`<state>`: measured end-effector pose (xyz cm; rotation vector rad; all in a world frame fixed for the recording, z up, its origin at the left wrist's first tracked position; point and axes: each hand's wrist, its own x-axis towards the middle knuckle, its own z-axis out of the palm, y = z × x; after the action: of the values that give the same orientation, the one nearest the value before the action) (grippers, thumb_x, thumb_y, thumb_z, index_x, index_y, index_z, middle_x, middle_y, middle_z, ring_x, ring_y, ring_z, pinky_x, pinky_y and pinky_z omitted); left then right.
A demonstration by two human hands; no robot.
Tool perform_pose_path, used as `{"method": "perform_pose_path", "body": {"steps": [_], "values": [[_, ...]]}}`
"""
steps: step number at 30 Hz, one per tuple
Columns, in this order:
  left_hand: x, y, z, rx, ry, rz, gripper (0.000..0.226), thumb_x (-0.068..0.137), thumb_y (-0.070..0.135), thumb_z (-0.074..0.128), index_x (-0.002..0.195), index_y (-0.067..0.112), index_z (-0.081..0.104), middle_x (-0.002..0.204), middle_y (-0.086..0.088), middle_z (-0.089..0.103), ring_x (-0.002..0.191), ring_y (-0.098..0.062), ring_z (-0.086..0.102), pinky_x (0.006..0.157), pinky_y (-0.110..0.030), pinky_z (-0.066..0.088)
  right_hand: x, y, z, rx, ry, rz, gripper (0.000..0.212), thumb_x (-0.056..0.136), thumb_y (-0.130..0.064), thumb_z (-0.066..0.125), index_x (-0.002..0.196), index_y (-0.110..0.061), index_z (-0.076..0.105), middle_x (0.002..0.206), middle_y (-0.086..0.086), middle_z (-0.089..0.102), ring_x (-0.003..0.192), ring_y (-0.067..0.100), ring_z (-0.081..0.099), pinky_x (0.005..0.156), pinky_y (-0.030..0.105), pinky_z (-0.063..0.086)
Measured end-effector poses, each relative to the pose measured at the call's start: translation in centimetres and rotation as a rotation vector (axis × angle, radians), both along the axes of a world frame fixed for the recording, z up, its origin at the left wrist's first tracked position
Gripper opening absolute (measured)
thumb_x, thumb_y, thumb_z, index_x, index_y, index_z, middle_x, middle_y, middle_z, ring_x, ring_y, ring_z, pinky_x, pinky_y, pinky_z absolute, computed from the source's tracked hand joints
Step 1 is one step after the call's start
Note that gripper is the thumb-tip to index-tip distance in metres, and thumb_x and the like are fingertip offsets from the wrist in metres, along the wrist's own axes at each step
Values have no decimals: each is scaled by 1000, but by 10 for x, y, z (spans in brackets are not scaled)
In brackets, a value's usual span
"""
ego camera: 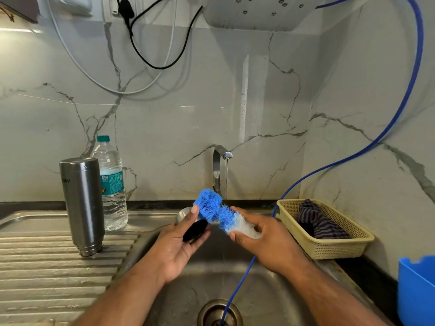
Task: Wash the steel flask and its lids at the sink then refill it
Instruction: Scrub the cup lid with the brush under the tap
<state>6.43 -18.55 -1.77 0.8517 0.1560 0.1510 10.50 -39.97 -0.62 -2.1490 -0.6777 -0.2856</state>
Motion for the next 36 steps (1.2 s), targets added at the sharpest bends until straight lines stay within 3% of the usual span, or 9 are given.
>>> {"method": "perform_pose_path", "body": {"steps": [4,7,13,19,23,26,29,32,36], "values": [[-2,3,1,-149,-36,-66,51,89,16,64,137,1,53,129,-27,66,126,-39,61,113,-51,45,-4,1,4,39,-6,70,55,89,-38,78,137,-54,58,119,-37,67,111,-17,60,99,16,49],[-3,5,1,-96,-38,-87,45,92,15,64,133,-1,56,127,-27,67,121,-38,66,102,-48,52,-3,2,3,44,-5,33,53,89,-38,78,136,-52,59,118,-37,67,110,-18,60,102,18,50],[-1,5,1,86,-94,-79,113,33,42,104,130,3,61,127,-19,70,118,-29,68,97,-39,56,-9,4,8,50,12,135,53,91,-34,78,139,-48,60,124,-37,65,117,-16,58,102,13,46],[-1,0,0,91,-57,-28,116,30,49,102,127,-1,61,121,-23,71,111,-33,71,84,-39,63,-6,3,4,34,-18,94,53,89,-37,79,136,-53,60,118,-36,68,109,-17,60,90,9,47],[-2,-4,1,56,-41,-10,86,68,61,69,128,1,58,119,-22,72,113,-33,70,89,-40,61,-5,5,3,-1,-22,47,56,87,-43,78,137,-56,56,120,-34,68,109,-14,62,99,21,53],[-3,0,2,-77,-22,-80,64,91,50,63,131,1,54,124,-28,68,119,-39,66,93,-49,57,-2,2,0,-16,-30,-1,57,87,-44,77,138,-56,56,118,-32,69,104,-14,63,96,23,55],[-5,2,5,-110,-29,-135,54,89,22,58,137,-2,53,130,-27,66,127,-38,60,104,-48,52,-2,1,0,-17,-25,40,56,87,-43,78,138,-55,57,117,-32,69,106,-15,62,95,19,53],[-2,2,3,-105,-28,-140,48,86,7,60,131,-10,55,128,-31,65,125,-42,61,94,-48,55,2,-1,0,-15,-17,-36,55,87,-44,77,137,-55,57,116,-32,70,103,-15,63,97,23,54],[1,5,0,11,-62,-99,54,78,16,75,126,-7,60,126,-26,68,117,-34,68,90,-43,59,0,-1,2,68,-1,68,53,89,-36,78,136,-50,61,117,-36,68,112,-16,61,101,20,49]]}}
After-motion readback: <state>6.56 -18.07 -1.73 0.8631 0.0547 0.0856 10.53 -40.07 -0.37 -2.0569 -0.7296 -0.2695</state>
